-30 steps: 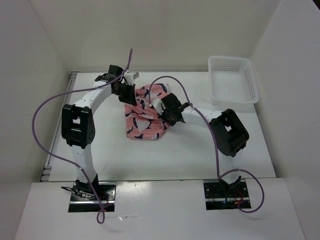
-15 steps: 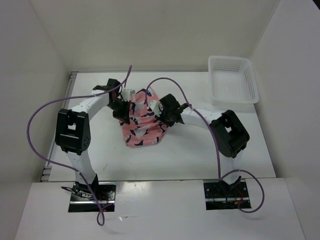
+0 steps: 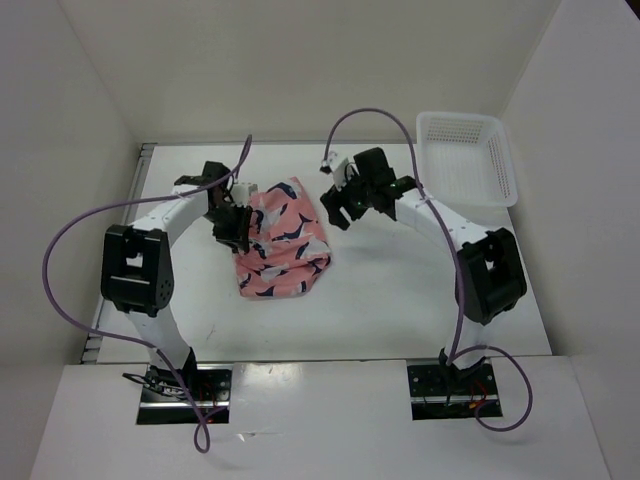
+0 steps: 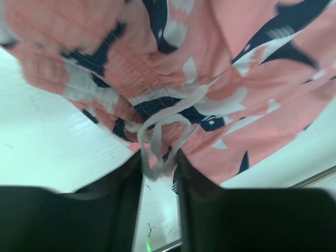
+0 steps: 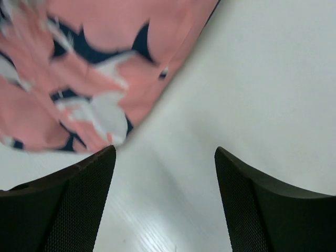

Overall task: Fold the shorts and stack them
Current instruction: Fold the shorts

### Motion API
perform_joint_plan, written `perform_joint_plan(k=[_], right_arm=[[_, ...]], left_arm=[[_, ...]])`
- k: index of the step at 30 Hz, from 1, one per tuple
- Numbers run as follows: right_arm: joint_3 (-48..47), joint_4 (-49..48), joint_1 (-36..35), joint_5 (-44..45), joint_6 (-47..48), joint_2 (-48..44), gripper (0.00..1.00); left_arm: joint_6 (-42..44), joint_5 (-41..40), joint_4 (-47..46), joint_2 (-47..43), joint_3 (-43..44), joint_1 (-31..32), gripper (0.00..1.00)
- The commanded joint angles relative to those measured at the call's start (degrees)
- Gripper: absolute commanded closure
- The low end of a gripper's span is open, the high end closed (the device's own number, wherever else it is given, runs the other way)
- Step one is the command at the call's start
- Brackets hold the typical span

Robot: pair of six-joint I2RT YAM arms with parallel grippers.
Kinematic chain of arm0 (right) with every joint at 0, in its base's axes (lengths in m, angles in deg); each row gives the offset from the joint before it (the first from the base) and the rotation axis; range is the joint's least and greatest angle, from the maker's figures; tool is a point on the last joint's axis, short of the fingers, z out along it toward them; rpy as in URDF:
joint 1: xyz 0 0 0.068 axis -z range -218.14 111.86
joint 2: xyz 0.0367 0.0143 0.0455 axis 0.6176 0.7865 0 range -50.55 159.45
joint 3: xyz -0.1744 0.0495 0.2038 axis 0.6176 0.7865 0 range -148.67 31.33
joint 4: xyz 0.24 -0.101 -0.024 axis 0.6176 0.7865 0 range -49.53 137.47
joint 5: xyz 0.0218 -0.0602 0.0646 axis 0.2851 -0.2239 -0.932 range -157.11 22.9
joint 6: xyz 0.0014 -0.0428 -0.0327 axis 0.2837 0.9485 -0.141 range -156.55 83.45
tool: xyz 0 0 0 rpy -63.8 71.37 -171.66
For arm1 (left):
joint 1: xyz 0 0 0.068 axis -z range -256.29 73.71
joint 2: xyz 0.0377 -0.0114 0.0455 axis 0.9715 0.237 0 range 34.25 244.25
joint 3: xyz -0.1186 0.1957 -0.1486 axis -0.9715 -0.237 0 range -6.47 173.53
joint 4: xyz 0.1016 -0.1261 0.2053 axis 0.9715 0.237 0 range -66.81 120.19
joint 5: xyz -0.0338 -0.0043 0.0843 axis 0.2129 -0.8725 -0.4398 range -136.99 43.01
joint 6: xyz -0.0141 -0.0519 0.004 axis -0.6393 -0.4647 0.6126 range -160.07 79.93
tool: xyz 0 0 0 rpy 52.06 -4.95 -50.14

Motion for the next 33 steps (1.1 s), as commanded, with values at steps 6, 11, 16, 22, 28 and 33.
perform_joint_plan(k=[6,11,16,22,28,33], right_arm=[[-6.73,-6.74,1.44,-7.12,-24.62,10.22,0.20],[-2.52,-7.79,1.44,-6.78,-27.00,13.74,0.20],[0.65,-7.71,1.44,-8.18,-27.00,14.28,0.24],[4.52,-7.70,1.44,-14.14,-28.06,13.66,0.61],[5.75,-7.70,1.44,-14.18,-28.58,13.66,0.99],[4.61,-7.18,3.02,-12.94,-26.57,13.13,1.00]], left_arm=[[0.21,2.05,-4.70,1.32,13.31,-5.51,0.43],[0.21,-4.38,-10.69,10.27,14.89,-6.30,0.41],[0.21,-5.78,-13.15,15.47,16.56,-6.30,0.40],[0.21,-5.18,-13.94,18.37,16.56,-4.90,0.60],[0.21,-2.81,-15.17,23.30,21.47,-3.84,0.86],[0.21,-0.08,-14.65,27.25,28.86,-1.74,0.87]])
